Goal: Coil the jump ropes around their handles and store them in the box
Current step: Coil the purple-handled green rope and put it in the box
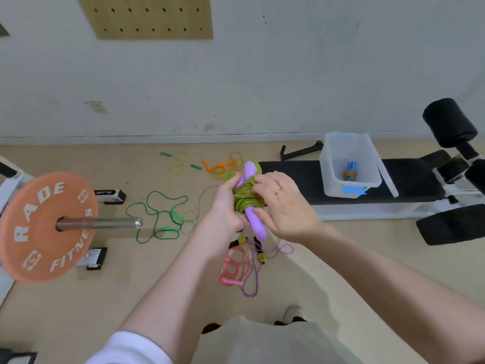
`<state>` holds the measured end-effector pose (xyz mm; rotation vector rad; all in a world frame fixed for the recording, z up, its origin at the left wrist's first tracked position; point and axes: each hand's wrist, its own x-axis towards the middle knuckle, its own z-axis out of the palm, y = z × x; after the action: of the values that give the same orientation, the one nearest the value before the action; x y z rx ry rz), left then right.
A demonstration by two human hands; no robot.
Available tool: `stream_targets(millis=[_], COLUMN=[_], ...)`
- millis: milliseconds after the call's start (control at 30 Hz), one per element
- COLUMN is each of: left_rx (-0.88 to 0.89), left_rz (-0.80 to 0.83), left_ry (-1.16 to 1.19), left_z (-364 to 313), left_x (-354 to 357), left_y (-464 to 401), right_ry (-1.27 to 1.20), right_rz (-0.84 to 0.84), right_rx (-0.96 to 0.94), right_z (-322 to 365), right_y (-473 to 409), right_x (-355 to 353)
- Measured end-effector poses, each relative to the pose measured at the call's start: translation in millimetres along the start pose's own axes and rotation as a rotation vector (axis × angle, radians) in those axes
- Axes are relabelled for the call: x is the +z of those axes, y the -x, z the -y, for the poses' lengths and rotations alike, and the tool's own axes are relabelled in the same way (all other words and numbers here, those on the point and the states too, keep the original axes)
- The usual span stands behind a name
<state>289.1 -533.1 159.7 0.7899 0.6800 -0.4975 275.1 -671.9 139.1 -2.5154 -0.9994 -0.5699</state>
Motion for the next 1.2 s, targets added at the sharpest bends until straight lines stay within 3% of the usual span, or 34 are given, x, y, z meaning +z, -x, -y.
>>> stream_targets(millis=[133, 267, 333, 433, 667, 867, 1067, 1200], left_rx=[0.097, 0.298, 0.424, 0.479, 0.303, 0.243, 0.152, 0.102], left_rz=[-0.085, -0.210, -0.241, -0.266, -0.176, 0.022, 0.044, 0.073], left_ry=[-0.054, -0.342, -0.407, -0.475, -0.444, -0.592, -0.620, -0.643], left_z=[17.9, 44.0, 51.5, 53.3, 50.2, 55.0, 69.9, 84.4], left_x=[44.8, 75.5, 87.8, 104.4, 140.2, 176.8, 232.1, 289.0], left_y=[-24.8, -42.9, -46.1, -48.9, -69.0, -90.5, -148.0, -207.4], right_ry=[-0.135, -0.446, -0.473, -0.385, -0.415, -0.538, -0.496, -0.434], right_rz=[0.136, -0.056, -0.096, 0.055, -0.049, 0.013, 0.177, 0.266], right_rx=[0.118, 0.443, 0.544, 0.533, 0.864, 0.958, 0.796, 0.958], right_z=[-47.3, -73.4, -85.5, -102.8, -128.1, -165.4, -244.4, -332.5], right_y=[19.5, 18.0, 12.0, 7.9, 0.9, 15.8, 30.3, 40.9], right_x=[-16.3, -36.8, -46.0, -56.6, -45.1, -36.9, -53.1, -50.4])
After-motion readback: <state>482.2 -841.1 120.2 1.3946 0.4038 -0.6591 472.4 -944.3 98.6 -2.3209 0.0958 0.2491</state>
